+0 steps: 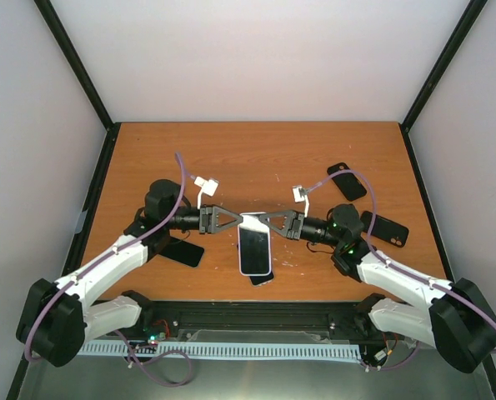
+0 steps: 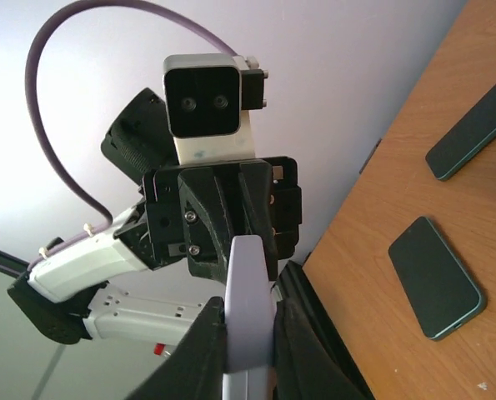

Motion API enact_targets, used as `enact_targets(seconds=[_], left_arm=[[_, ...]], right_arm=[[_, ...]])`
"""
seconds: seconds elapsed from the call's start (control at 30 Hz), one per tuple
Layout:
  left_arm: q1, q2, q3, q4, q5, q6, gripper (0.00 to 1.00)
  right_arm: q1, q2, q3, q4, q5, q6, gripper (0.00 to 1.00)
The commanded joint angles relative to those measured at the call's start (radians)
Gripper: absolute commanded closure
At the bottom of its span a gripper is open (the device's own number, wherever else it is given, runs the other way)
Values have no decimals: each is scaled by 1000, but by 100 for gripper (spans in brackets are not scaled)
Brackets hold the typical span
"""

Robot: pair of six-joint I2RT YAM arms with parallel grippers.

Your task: Put the phone into the phone case

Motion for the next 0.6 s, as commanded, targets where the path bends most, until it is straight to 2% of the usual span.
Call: enact_targets(seconds=[0.0, 0.2, 0.4, 0.47, 0.57], left_arm=[[4, 0, 46, -48, -33, 50, 100], [4, 16, 84, -192, -125, 78, 100], [5, 11, 69, -131, -119, 13, 97], [5, 17, 87, -186, -176, 19, 81], [5, 10, 100, -262, -274, 25, 48]], right_arm=[[8, -33, 57, -66, 35, -64, 96], [8, -63, 70, -218, 103, -158, 97], [8, -77, 70, -328, 101, -189, 97], [8, -82, 66, -347, 127, -202, 97], [3, -65, 96, -427, 184, -249, 97]])
